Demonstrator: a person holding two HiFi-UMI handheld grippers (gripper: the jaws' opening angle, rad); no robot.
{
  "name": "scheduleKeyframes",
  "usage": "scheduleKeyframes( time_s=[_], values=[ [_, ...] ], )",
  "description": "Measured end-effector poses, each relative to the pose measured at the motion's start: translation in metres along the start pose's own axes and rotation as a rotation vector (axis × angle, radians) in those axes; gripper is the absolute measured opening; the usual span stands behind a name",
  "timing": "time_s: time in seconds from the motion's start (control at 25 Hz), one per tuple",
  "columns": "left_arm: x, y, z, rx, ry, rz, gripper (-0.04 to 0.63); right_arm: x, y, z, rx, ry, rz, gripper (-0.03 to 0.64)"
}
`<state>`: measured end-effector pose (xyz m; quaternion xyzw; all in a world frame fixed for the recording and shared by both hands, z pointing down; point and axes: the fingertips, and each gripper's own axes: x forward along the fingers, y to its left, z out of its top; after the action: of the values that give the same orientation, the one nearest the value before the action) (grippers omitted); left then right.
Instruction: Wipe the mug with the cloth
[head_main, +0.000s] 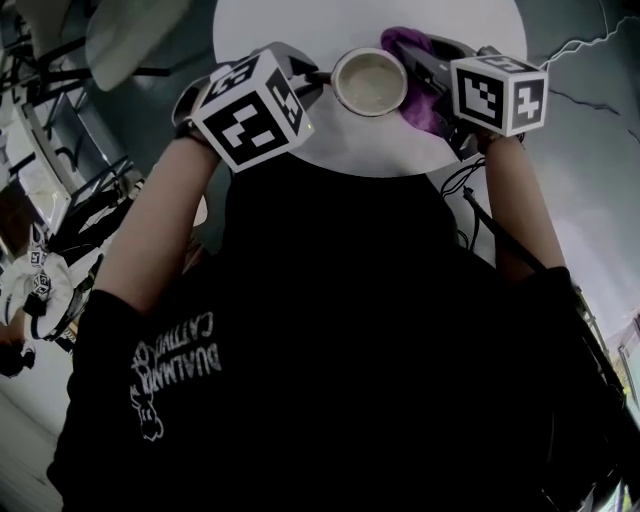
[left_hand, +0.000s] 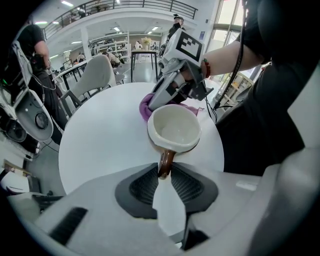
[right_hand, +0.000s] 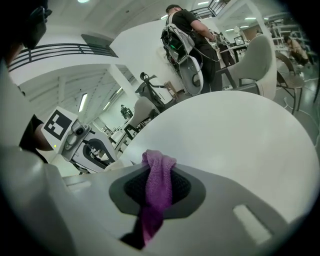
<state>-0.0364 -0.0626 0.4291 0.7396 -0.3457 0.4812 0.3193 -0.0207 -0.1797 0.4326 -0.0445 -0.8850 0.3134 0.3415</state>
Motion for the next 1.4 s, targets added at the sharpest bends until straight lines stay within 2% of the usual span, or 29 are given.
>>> scheduleKeyframes(
  time_s=[0.28, 0.56, 1.08, 1.4],
  values=[
    [0.002, -0.002, -0.001, 0.021, 0.026, -0.006, 0.080, -0.011, -0.003, -0.007, 0.107, -0.055, -0.021, 0.037],
    [0.015, -0.012, 0.004, 0.057, 0.055, -0.014, 0.078, -0.028, -0.012, -0.026, 0.168, -0.129, -0.046, 0.035],
    [0.007, -0.002, 0.002, 0.048, 0.085, -0.017, 0.080, -0.041, -0.005, -0.035, 0.352, -0.261, -0.038, 0.035],
    [0.012, 0.000, -0.012, 0.095, 0.104, -0.035, 0.077, -0.033, -0.001, -0.049, 0.424, -0.320, -0.077, 0.035]
  ],
)
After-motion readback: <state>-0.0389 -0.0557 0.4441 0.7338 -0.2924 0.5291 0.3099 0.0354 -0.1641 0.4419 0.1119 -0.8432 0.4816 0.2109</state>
